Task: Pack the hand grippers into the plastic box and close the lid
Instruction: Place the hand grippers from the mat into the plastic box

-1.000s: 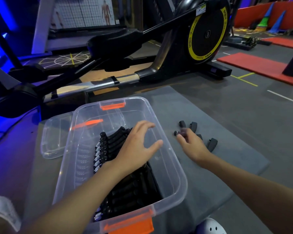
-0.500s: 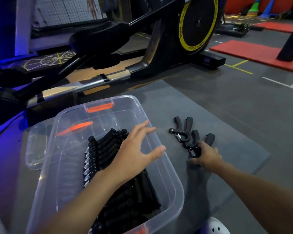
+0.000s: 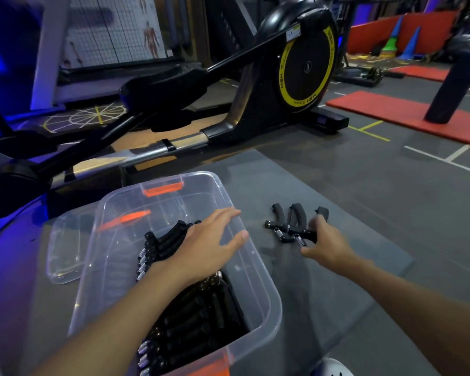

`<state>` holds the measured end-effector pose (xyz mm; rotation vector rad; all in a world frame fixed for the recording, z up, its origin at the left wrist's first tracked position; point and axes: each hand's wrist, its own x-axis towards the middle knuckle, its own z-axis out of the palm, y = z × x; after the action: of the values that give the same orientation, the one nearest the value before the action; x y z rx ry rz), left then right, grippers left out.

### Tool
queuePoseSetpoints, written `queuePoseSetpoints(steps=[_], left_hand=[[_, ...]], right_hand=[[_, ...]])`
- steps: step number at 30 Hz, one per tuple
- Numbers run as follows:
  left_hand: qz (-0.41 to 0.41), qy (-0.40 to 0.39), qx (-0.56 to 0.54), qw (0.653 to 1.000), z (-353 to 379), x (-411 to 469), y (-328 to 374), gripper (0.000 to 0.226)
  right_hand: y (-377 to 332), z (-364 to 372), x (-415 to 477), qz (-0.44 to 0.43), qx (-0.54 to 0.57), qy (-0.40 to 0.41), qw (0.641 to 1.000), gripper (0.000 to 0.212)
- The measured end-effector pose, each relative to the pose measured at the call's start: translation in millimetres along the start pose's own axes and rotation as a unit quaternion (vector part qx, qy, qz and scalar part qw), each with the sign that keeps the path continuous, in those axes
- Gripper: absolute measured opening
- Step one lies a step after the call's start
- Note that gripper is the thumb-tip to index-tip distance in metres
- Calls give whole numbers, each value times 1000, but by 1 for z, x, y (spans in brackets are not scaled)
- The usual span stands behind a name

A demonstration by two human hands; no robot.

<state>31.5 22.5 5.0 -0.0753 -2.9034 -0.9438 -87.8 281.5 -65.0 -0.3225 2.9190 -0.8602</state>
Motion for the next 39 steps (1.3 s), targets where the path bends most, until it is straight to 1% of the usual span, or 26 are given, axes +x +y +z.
queuePoseSetpoints(steps=[1, 3, 5, 7, 11, 13, 15, 18, 20, 24, 27, 30, 33, 35, 37, 39], left_hand=[[-3, 4, 0, 1000, -7, 2, 2, 52], [-8, 26, -36, 999, -23, 6, 6, 51], [-3, 59, -76, 995, -41, 8, 12, 49], [5, 87, -87, 992, -60, 10, 19, 45], [34, 117, -72, 990, -89, 3, 31, 45], [58, 111, -55, 991, -99, -4, 31, 47], [69, 89, -24, 993, -104, -10, 26, 48], [80, 57, 25, 995, -109, -17, 15, 46], [74, 33, 36, 996, -112, -22, 10, 45], [67, 9, 54, 996, -115, -24, 3, 40], [58, -46, 95, 993, -123, -21, -1, 36], [67, -76, 110, 989, -132, -23, -4, 22], [81, -32, 120, 989, -133, -29, -10, 17], [94, 16, 118, 988, -131, -34, -16, 15], [88, 67, 94, 989, -128, -41, -22, 12], [62, 115, 90, 987, -123, -45, -26, 13]], right_hand=[[-12, -14, -1, -27, -7, 4, 1000, 47], [-39, -42, -6, -84, -12, 16, 996, 47], [-67, -68, -17, -141, 0, 25, 990, 46], [-93, -89, -31, -197, 21, 23, 980, 48], [-128, -101, -59, -287, 33, -14, 957, 51], [-140, -96, -68, -311, 37, -44, 949, 50], [-150, -89, -75, -335, 26, -81, 938, 52], [-163, -78, -81, -351, 19, -139, 926, 53], [-171, -74, -84, -361, 23, -166, 917, 55], [-182, -72, -87, -389, 30, -209, 897, 55], [-187, -70, -88, -402, 26, -233, 885, 53], [-191, -66, -90, -428, 25, -232, 873, 51], [-189, -60, -84, -447, 26, -190, 874, 59], [-183, -57, -74, -424, 38, -153, 892, 69], [-178, -55, -68, -359, 117, -158, 913, 72], [-176, -50, -68, -294, 224, -176, 912, 74]])
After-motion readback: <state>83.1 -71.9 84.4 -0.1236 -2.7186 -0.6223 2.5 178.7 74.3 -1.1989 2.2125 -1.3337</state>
